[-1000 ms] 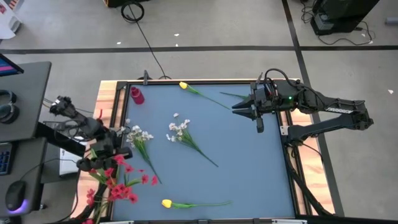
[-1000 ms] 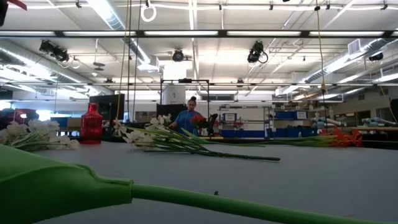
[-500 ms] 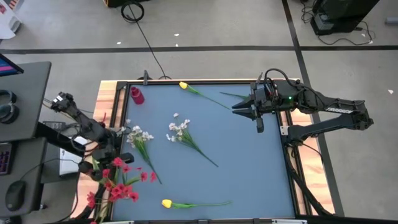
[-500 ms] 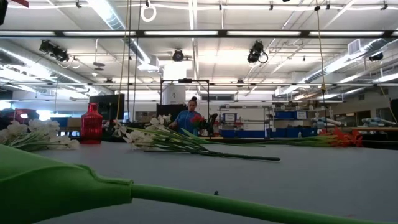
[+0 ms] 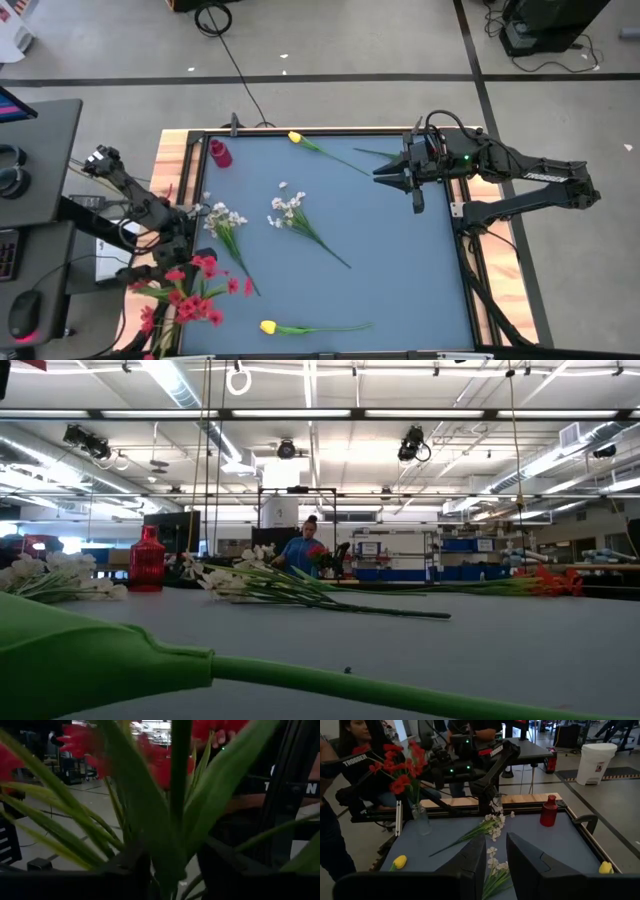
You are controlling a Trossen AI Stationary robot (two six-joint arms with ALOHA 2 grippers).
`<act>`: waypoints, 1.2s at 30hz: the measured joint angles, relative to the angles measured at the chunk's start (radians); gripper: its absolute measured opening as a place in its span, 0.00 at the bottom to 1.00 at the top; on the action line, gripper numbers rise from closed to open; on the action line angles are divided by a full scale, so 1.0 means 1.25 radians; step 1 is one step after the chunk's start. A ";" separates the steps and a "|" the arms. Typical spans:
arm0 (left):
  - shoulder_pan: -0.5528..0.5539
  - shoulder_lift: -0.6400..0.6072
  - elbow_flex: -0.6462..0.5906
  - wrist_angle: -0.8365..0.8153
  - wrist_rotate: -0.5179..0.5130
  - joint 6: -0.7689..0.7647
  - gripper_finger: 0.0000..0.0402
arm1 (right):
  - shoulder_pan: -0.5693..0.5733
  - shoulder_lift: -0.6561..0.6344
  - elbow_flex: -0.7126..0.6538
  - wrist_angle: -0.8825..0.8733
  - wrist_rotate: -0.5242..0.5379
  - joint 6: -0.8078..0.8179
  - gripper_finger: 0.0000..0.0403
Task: Sort flowers into vase by color
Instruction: Put the black flower into the transparent vase, then put the red flowers into the transparent vase
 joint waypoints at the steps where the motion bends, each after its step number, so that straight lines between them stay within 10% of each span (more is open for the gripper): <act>1: 0.000 0.000 0.006 -0.006 0.000 -0.001 0.45 | 0.000 0.000 0.000 0.000 0.000 0.000 0.21; 17: 0.000 0.026 0.211 -0.307 -0.008 0.018 0.62 | 0.000 0.000 0.000 0.000 0.000 0.000 0.21; 36: 0.004 0.192 0.629 -0.682 -0.273 -0.003 0.62 | 0.000 0.000 0.000 0.000 0.000 0.000 0.21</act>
